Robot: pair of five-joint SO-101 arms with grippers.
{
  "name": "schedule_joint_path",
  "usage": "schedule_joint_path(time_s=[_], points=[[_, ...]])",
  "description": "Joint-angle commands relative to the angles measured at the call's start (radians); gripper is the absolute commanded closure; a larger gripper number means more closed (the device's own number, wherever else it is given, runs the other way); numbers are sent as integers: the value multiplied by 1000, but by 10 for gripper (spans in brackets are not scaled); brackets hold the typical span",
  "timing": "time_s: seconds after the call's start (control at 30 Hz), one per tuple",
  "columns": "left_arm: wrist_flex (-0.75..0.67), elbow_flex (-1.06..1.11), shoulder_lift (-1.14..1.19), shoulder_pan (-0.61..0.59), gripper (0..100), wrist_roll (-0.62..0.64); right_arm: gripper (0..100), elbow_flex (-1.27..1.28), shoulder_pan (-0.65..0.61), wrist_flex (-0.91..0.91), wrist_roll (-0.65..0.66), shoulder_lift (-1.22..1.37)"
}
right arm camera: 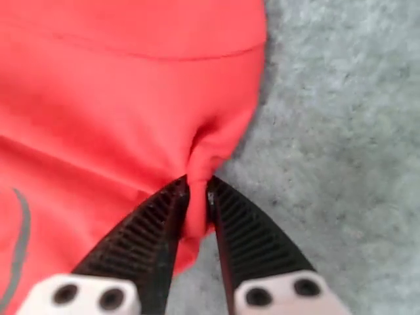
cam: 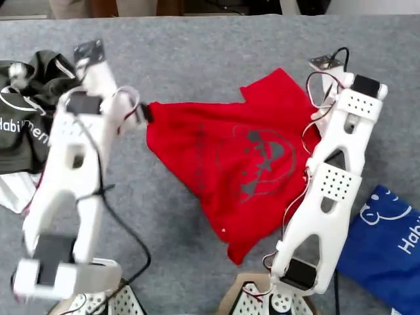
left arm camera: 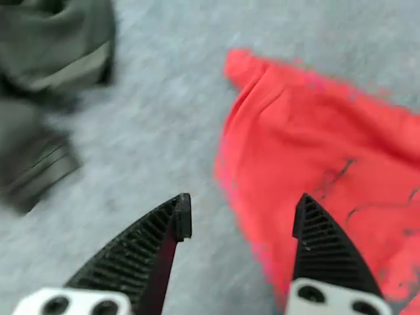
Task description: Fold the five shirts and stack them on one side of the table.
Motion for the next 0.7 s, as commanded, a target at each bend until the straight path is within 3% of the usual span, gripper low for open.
schedule_joint_path(time_s=[0.0,0.27,0.4,0.53,0.67], points=[[-12,-321,242,34,742,44,992,-24,-5,-26,-12,7],[153,-858,733,60,747,54,992,-24,-5,-44,-29,8],[336,-1034,894,60,750,46,992,-24,-5,-44,-26,8],[505,-1158,1000,41,871,-26,992,-24,-5,-44,-26,8],[517,-1132,1073,38,981,-124,992,-24,-5,-44,-26,8]])
